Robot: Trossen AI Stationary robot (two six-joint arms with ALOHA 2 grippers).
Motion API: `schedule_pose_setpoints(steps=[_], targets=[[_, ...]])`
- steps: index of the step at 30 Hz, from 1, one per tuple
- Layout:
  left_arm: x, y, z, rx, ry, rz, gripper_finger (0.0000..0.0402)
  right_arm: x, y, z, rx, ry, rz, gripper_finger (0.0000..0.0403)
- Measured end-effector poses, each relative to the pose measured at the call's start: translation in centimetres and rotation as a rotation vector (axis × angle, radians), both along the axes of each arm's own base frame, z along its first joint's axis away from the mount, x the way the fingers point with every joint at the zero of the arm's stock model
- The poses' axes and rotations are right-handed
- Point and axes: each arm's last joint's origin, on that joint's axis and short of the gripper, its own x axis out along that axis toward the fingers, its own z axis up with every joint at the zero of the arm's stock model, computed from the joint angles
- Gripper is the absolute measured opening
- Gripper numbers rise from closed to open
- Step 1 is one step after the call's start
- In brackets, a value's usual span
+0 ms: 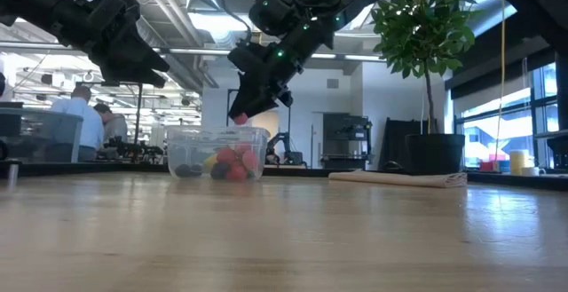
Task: Pick and placing Produce into tupperware
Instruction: Put the pink peach into the transparent bin, then return to Home Position
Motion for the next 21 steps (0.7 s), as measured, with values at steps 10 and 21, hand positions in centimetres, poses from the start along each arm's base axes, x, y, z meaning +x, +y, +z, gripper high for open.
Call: schedule_pose_setpoints(steps=[10, 21], targets=[[-0.1, 0.2, 0.0, 0.027, 0.003, 0.061, 0.0291, 0.0, -0.1, 0.0, 0.001, 0.002, -0.002, 0.0213], [-0.1, 0.2, 0.1, 0.031, -0.001, 0.071, 0.0291, -3.1, 1.6, 4.7, 0.041, 0.070, -0.005, 0.0236]])
